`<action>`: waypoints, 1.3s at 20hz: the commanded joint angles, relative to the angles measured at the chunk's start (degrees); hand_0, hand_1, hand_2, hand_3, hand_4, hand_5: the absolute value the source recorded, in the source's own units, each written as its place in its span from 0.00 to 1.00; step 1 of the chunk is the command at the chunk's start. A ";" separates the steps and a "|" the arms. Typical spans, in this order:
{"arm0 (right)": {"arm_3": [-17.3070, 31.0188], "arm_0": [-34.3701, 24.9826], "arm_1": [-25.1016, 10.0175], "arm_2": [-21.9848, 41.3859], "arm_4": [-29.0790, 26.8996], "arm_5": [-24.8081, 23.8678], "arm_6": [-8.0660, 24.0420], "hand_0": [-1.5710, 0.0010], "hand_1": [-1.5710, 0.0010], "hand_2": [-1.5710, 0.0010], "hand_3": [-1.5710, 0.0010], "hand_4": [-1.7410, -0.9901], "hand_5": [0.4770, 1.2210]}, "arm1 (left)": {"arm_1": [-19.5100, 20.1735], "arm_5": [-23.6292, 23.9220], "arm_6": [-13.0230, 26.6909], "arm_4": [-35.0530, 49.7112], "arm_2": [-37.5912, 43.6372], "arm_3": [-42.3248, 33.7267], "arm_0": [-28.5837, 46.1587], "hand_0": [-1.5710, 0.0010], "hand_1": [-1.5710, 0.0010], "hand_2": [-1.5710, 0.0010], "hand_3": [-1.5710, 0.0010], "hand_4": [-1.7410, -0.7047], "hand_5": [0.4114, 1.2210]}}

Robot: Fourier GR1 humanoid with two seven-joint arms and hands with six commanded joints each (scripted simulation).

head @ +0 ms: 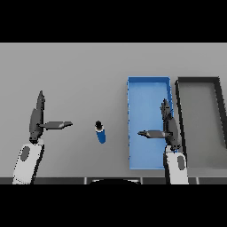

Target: Pick up the blue pipe and place it into the blue bin.

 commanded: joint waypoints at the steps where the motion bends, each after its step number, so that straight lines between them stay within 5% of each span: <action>1: -0.04 0.06 -0.06 -0.05 -0.06 0.00 -0.04 1.00 1.00 1.00 1.00 0.71 0.20 | -0.07 0.07 -0.29 -0.04 -0.04 -0.10 0.05 1.00 1.00 1.00 1.00 0.75 0.22; 6: -0.16 0.99 -0.70 -0.35 -0.43 0.61 -0.82 1.00 1.00 1.00 1.00 0.71 0.20 | -0.22 0.62 -0.51 -0.32 -0.32 -1.15 0.58 1.00 1.00 1.00 1.00 0.75 0.22; 8: -4.26 5.46 -6.28 2.82 6.86 1.60 -8.69 1.00 1.00 1.00 1.00 0.72 0.20 | 5.74 -8.68 -6.42 -1.28 -2.54 -0.38 3.25 1.00 1.00 1.00 1.00 0.75 0.22; 16: -7.78 6.41 -8.98 4.21 9.29 2.52 -5.76 1.00 1.00 1.00 1.00 0.73 0.19 | 11.02 -18.99 -10.63 0.15 -4.92 -2.72 5.54 1.00 1.00 1.00 1.00 0.74 0.21; 19: -7.37 6.62 -9.29 4.33 9.42 2.87 -7.13 1.00 1.00 1.00 1.00 0.75 0.19 | 13.63 -23.14 -10.03 0.22 -7.11 -5.97 7.32 1.00 1.00 1.00 1.00 0.69 0.17; 26: -7.99 6.99 -8.79 4.58 9.85 2.36 -5.48 1.00 1.00 1.00 1.00 0.74 0.19 | 10.09 -25.67 -4.44 -4.83 -16.40 -11.07 8.03 1.00 1.00 1.00 1.00 0.58 0.06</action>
